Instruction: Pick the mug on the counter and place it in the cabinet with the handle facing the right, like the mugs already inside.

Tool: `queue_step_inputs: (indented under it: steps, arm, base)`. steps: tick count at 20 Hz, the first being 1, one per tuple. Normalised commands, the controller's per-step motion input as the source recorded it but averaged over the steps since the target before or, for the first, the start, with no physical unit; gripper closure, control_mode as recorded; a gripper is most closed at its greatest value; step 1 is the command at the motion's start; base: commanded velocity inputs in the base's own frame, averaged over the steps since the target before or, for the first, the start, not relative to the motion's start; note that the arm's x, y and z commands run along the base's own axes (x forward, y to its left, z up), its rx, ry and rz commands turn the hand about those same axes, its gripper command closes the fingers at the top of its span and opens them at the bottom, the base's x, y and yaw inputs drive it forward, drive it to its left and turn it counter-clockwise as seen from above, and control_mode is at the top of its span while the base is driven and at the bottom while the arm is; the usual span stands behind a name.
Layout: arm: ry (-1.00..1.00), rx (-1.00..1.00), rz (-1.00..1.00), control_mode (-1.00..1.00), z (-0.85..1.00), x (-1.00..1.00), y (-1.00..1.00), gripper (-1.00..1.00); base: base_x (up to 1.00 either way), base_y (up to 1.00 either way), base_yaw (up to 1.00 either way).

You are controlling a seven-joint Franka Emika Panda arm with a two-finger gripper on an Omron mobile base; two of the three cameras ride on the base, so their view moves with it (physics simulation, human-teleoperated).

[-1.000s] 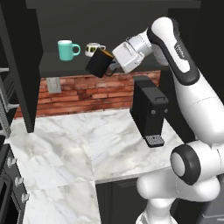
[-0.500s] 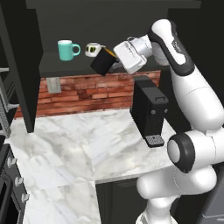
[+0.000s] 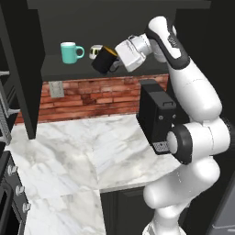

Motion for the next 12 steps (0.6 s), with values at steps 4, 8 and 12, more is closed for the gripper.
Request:
queue_step_inputs:
  steps: [4,8,12]
  arm:
    - [0.15,-0.04,-0.05,-1.00,0.12,0.50,0.00,1.00]
    - [0.06,-0.05,-0.04,-1.00,0.03,0.44,0.00,1.00]
    - [-0.01,-0.01,-0.01,-1.00,-0.10,0.35,0.00,1.00]
  base:
    - [0.00,0.00,0.00]
    - [0.00,0.00,0.00]
    - [0.00,0.00,0.00]
